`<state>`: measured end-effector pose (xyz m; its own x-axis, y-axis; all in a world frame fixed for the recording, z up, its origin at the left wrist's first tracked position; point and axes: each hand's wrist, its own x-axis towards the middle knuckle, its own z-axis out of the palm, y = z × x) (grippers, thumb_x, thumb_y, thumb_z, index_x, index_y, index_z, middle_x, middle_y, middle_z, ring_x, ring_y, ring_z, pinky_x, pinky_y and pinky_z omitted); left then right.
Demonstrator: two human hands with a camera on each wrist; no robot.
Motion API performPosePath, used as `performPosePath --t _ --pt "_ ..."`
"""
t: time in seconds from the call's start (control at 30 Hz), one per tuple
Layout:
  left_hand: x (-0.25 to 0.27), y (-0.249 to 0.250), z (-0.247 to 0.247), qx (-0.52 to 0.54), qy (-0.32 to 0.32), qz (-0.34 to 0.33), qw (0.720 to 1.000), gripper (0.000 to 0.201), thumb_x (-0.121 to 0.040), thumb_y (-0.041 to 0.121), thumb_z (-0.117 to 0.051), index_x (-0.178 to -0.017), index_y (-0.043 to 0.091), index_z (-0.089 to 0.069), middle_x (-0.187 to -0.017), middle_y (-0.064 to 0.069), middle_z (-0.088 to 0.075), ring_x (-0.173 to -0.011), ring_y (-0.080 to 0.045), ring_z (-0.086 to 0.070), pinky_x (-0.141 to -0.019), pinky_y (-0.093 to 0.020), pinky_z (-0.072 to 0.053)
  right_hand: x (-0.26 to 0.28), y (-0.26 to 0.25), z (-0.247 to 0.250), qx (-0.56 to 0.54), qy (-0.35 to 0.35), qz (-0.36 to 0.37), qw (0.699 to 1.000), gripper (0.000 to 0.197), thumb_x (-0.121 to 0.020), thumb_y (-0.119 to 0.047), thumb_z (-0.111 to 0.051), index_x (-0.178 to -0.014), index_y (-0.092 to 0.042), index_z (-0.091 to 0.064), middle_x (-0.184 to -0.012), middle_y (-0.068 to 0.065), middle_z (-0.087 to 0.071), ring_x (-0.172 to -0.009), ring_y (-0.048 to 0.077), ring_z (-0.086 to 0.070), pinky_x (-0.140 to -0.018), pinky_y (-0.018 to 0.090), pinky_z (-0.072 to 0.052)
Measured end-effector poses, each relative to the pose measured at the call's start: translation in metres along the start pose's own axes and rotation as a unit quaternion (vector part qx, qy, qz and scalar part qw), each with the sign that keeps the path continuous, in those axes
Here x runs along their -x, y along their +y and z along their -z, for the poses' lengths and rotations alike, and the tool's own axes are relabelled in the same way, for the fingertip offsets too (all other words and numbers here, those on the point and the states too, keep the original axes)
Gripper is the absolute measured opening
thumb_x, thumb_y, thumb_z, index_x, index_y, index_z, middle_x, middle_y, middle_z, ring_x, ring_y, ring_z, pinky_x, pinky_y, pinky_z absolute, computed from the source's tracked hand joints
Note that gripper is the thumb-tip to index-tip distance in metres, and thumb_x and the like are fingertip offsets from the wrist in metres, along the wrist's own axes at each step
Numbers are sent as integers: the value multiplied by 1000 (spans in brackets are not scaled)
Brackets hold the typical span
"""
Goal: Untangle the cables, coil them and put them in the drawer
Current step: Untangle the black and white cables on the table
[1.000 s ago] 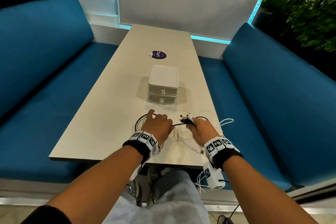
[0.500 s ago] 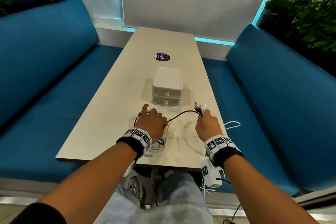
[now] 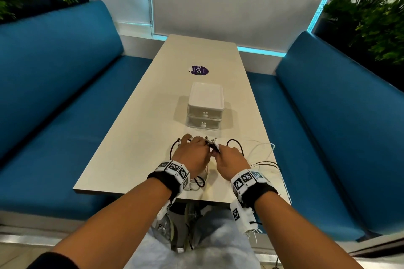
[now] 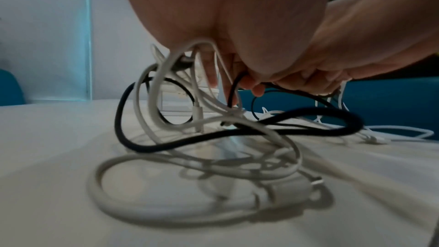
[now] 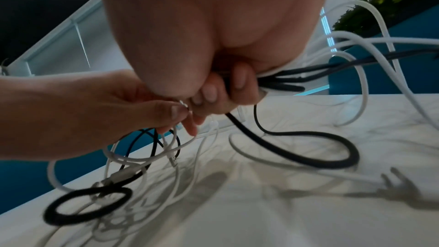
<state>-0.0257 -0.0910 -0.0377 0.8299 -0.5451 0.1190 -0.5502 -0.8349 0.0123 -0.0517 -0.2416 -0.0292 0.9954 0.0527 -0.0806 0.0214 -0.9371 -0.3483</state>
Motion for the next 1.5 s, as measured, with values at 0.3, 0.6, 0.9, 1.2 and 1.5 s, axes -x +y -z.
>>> performPosePath --t 0.3,0.6,0.9,1.2,1.5 --pt "10 -30 -7 -41 -35 39 998 38 -99 55 -36 -83 27 -56 -87 4 -68 -99 -20 -59 -111 -48 -18 5 10 14 95 18 -19 995 25 -101 -34 -39 -114 -19 -55 -100 11 -65 -90 34 -63 -70 37 -48" --pt "5 -20 -6 -117 -28 8 993 48 -76 34 -76 -118 18 -59 -122 -4 -57 -115 -29 -56 -113 -52 -21 9 35 26 60 33 -117 991 26 -102 -35 -36 -109 -18 -54 -87 5 -57 -78 27 -59 -66 34 -48" --pt "1 18 -6 -125 -13 -17 992 57 -78 8 -65 -132 15 -46 -132 -5 -49 -122 -32 -42 -102 -49 -30 6 38 22 10 67 -92 993 29 -102 -37 -36 -115 -19 -53 -93 10 -63 -80 31 -62 -65 35 -47" --pt "13 -27 -26 -54 6 44 998 32 -102 40 -38 -111 27 -66 -113 4 -66 -119 -27 -50 -106 -51 -22 10 70 39 32 56 -159 985 24 -102 -34 -38 -107 -18 -55 -91 9 -60 -78 29 -57 -69 36 -46" --pt "16 -26 -25 -57 18 33 998 23 -99 33 -40 -104 30 -62 -96 7 -68 -106 -25 -54 -102 -49 -27 10 64 37 7 100 -175 979 23 -102 -28 -33 -107 -14 -50 -88 9 -58 -84 34 -59 -72 39 -49"
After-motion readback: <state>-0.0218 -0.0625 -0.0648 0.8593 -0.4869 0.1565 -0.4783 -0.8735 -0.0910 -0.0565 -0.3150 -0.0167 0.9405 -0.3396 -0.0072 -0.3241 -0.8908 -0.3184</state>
